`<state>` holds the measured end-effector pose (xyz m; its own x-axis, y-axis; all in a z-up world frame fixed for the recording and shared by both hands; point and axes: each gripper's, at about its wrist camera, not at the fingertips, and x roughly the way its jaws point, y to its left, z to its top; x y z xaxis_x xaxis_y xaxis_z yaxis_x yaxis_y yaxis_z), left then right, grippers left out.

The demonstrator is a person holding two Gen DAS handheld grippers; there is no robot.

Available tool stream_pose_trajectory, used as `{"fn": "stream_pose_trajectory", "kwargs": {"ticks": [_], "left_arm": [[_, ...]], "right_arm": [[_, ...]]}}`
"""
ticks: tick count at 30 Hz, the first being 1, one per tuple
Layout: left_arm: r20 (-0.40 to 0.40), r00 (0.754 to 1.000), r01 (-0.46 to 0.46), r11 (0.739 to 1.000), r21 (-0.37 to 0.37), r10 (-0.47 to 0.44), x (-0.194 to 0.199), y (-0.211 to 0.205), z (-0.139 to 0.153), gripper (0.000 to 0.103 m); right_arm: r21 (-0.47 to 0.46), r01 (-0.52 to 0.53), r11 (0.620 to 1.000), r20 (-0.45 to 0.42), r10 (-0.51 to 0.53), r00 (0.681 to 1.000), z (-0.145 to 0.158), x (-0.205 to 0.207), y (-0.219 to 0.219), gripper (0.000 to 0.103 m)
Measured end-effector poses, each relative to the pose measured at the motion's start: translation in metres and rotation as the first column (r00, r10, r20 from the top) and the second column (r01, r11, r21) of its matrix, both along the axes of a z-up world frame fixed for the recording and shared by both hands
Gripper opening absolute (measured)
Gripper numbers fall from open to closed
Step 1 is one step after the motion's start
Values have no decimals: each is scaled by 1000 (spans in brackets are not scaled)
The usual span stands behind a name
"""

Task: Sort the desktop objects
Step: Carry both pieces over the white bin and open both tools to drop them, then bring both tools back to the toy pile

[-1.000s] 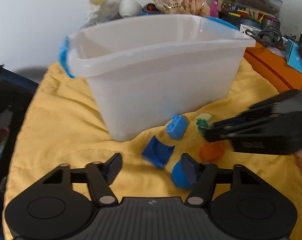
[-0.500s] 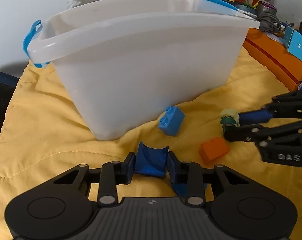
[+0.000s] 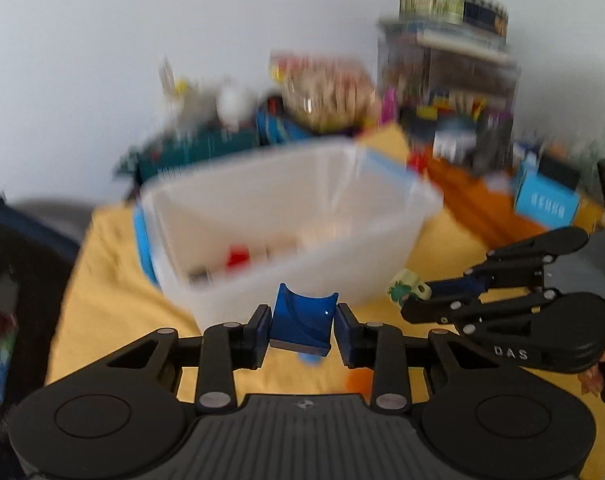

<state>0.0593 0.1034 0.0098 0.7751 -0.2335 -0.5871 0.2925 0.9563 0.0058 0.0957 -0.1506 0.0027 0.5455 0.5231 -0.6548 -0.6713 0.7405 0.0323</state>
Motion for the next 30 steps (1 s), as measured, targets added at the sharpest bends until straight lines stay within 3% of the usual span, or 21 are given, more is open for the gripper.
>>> {"fn": "stream_pose_trajectory", "kwargs": {"ticks": [3, 7, 10, 15, 17, 20, 22, 27, 30], "left_arm": [[32, 999, -7, 1000, -30, 8, 14, 2, 23, 38], [48, 998, -33, 997, -66, 36, 41, 5, 36, 38], [27, 998, -62, 997, -47, 63, 74, 0, 29, 38], [-78, 992, -98, 995, -26, 96, 107, 3, -4, 38], [-103, 991, -93, 995, -18, 91, 107, 4, -12, 39], [-108, 989, -106, 994, -2, 105, 103, 4, -13, 53], [-70, 993, -96, 995, -12, 95, 96, 5, -9, 60], [28, 995, -96, 994, -42, 98, 65, 6, 14, 61], [81, 991, -103, 994, -31, 105, 31, 11, 17, 67]], "right_arm": [[47, -9, 999, 79, 6, 997, 33, 0, 1, 17], [109, 25, 994, 134, -40, 990, 61, 30, 10, 17], [109, 57, 992, 142, -72, 987, 63, 59, 22, 17], [54, 92, 994, 99, -97, 990, 47, 84, 35, 17], [42, 95, 995, 65, -98, 993, 37, 88, 37, 17], [31, 109, 994, 33, -110, 993, 29, 85, 32, 22], [37, 113, 993, 41, -114, 993, 30, 82, 28, 27], [79, 105, 991, 81, -111, 990, 44, 67, 17, 28], [134, 71, 989, 100, -85, 991, 53, 52, 8, 28]]}}
